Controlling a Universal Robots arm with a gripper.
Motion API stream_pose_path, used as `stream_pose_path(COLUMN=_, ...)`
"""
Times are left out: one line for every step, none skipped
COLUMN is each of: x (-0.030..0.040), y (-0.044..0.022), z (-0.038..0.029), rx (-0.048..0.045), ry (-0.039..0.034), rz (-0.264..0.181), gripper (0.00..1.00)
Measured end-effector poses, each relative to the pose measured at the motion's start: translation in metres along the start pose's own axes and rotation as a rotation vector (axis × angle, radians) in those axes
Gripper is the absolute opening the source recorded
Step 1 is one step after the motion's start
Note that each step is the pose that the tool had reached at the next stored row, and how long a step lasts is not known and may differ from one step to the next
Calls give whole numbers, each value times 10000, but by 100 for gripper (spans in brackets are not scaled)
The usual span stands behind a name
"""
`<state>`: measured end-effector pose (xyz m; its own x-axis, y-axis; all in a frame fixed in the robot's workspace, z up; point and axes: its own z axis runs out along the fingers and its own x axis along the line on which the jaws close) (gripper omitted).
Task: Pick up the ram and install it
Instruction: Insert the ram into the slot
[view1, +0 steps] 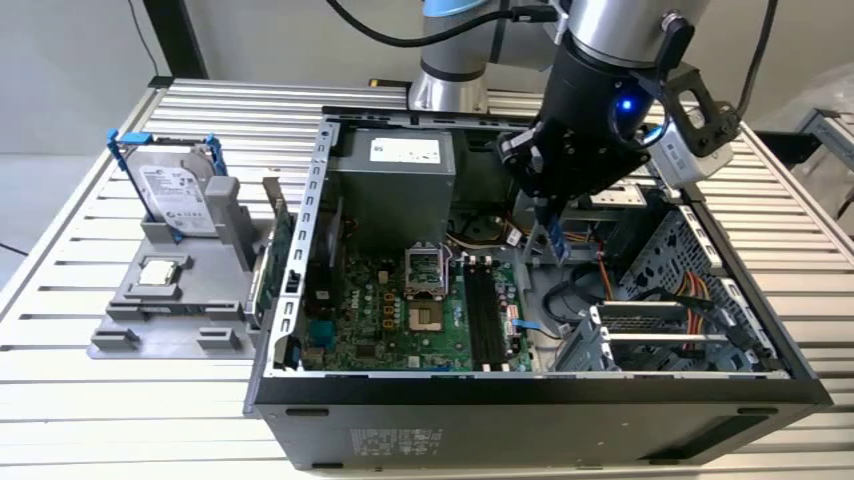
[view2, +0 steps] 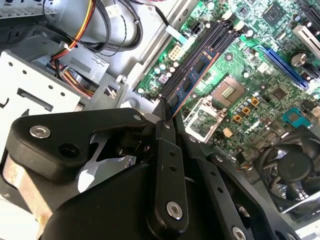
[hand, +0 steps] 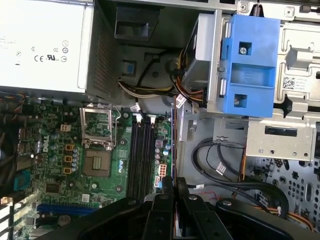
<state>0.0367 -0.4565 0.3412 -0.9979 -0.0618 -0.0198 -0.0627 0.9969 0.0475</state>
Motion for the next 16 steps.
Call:
stream_pose_path(x=0, y=0, z=9, rx=0, ry=0, rz=4, gripper=0)
stream_pose_path(x=0, y=-1, z=17, rx=0, ry=0, rz=8, gripper=0)
stream_pose_path(x=1, y=-1, z=25, rx=0, ry=0, rz=13, gripper=0)
stream_pose_path(x=1, y=-2, z=32, rx=0, ry=-1, rz=16, gripper=0)
stream_pose_path(x=1, y=-2, z=38, rx=0, ry=-1, rz=19, gripper=0)
stream_pose_path(x=1, y=-2, z=38, rx=2, ry=-1, rz=19, gripper=0)
stream_pose_path(x=1, y=-2, z=38, rx=4, ry=0, rz=20, gripper=0)
stream_pose_path(x=1, y=-2, z=40, rx=2, ry=-1, rz=19, gripper=0)
stream_pose_path(x=1, y=-2, z=43, rx=-1, ry=-1, rz=19, gripper=0)
stream_pose_path(x=1, y=-2, z=43, rx=1, ry=-1, rz=19, gripper=0)
stream_pose_path(x=1, y=-2, z=46, rx=1, ry=-1, rz=20, gripper=0)
stream_pose_path(x=1, y=-2, z=48, rx=1, ry=-1, rz=20, gripper=0)
stream_pose_path(x=1, y=-2, z=49, rx=1, ry=-1, rz=20, gripper=0)
stream_pose_path(x=1, y=-2, z=50, rx=1, ry=-1, rz=20, gripper=0)
stream_pose_path(x=2, y=-3, z=50, rx=1, ry=1, rz=21, gripper=0)
stream_pose_path(x=1, y=-2, z=50, rx=1, ry=1, rz=20, gripper=0)
